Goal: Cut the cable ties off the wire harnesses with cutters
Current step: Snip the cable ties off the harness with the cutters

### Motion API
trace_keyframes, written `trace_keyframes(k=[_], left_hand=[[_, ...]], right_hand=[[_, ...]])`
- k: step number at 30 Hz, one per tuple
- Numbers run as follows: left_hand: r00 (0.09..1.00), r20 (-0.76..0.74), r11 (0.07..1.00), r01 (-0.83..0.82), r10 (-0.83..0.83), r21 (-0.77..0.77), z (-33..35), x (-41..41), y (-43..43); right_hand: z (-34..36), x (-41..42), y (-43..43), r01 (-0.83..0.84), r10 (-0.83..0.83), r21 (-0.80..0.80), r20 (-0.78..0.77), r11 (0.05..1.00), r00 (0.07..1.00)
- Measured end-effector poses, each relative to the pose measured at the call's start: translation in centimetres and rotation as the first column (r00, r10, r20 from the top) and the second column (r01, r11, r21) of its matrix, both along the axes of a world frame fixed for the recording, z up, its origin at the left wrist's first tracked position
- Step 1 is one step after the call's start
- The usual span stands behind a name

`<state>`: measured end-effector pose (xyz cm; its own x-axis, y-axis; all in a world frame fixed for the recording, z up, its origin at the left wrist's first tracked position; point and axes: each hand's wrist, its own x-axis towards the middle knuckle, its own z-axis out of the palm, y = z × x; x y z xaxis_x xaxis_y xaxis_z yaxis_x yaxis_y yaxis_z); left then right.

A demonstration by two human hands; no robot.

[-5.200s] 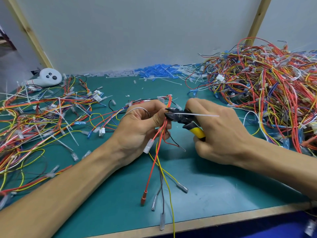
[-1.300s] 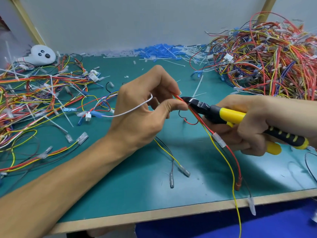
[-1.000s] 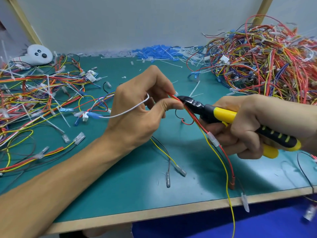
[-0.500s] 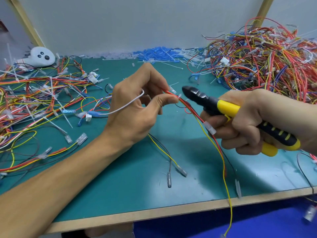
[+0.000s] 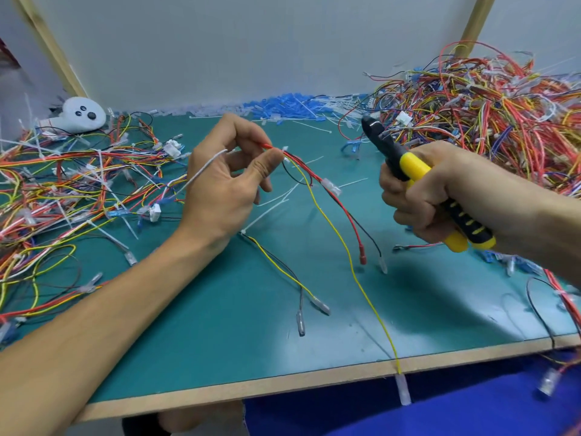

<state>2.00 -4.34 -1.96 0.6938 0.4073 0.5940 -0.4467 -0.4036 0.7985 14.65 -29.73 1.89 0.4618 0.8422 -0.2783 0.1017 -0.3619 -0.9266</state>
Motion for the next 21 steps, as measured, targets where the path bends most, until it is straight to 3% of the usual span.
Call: trace_keyframes(k=[1,3,5,9,11,14,17,21], left_hand=[[1.0,-0.018,1.0,0.014,-0.014,-0.003,0.0,0.1,-0.1],[0.997,-0.06,0.998,0.054,-0.055,-0.007,0.1,0.1,-0.3],[0.979,-0.129,0.987,0.156,-0.158,-0.025,0.0,-0.2,-0.6],[0.806,-0.338,0.871,0.478,-0.487,-0.114,-0.3,-0.8,-1.4],[0.733,-0.382,0.82,0.552,-0.563,-0.149,-0.2,-0.9,-1.7],[0.697,-0.361,0.785,0.558,-0.619,-0.27,0.3,-1.0,-1.6],[0.695,-0.305,0.749,0.524,-0.651,-0.405,0.8,-1.2,-0.9],[0.722,-0.193,0.674,0.467,-0.664,-0.572,1.5,-1.3,0.3]], right_hand=[[-0.1,-0.2,0.1,0.072,-0.069,0.086,-0.036,0.994,0.997],[-0.4,-0.8,0.1,0.185,-0.179,0.11,-0.059,0.977,0.982],[-0.7,-1.3,0.8,0.171,-0.162,0.103,-0.092,0.98,0.983],[-1.1,-2.8,2.0,0.104,-0.09,0.042,-0.264,0.994,0.96],[-1.4,-3.6,2.2,0.106,-0.096,0.04,-0.197,0.994,0.976],[-1.3,-4.3,2.2,0.149,-0.143,0.053,-0.091,0.987,0.986],[-0.7,-4.6,2.3,0.279,-0.267,0.122,-0.11,0.952,0.958],[0.6,-3.8,2.2,0.573,-0.541,0.254,-0.188,0.779,0.82]])
